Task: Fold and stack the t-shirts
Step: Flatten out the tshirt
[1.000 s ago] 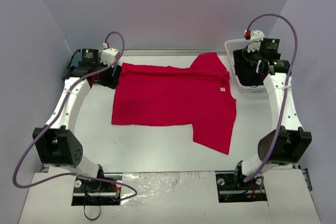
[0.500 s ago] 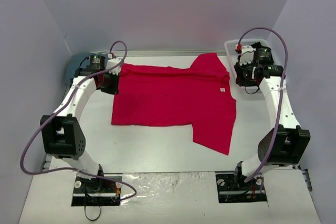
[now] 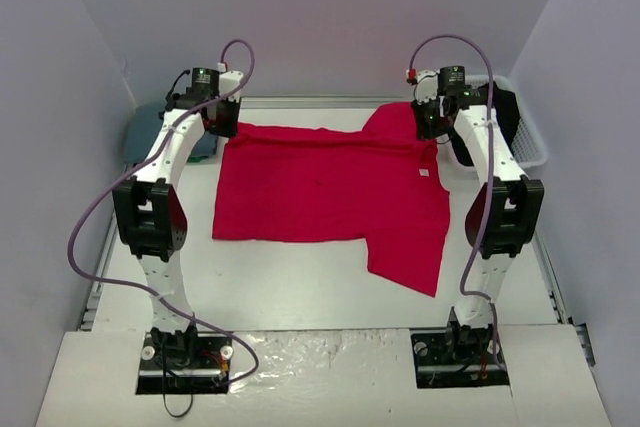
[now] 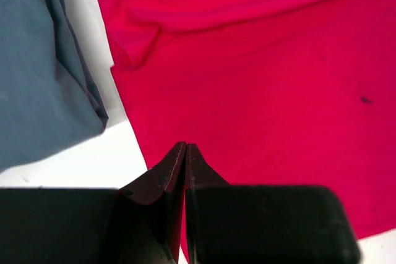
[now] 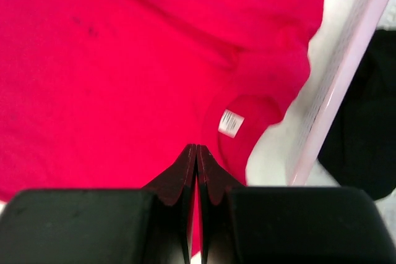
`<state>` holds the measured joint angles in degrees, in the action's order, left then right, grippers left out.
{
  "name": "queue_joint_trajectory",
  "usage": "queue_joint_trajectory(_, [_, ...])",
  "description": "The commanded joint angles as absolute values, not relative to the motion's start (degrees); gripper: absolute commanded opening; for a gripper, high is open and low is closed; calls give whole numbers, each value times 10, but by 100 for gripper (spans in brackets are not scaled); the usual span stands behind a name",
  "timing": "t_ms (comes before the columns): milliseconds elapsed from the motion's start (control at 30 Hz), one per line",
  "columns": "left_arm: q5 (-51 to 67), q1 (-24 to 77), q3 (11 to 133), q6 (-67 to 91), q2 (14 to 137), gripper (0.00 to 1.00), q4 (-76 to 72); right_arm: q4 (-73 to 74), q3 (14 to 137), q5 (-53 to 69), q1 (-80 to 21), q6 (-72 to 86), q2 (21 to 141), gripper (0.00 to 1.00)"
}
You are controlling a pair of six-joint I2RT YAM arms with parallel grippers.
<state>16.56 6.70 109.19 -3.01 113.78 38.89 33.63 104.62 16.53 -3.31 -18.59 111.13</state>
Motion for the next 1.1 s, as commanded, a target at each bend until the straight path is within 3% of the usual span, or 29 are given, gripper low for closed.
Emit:
queue_joint_trajectory(0, [144,69,1135,-32,1152,2,374,415,1141,162,-29,-212,1179,0])
queue_joint_trajectory(667, [107,76,1298,-53,1300,2,383,432,1322,142,-9,-234,1367,0])
queue_joint_trajectory(1067, [80,76,1316,-52,1337,3,366,412,1359,116,-13,-227,1440,0])
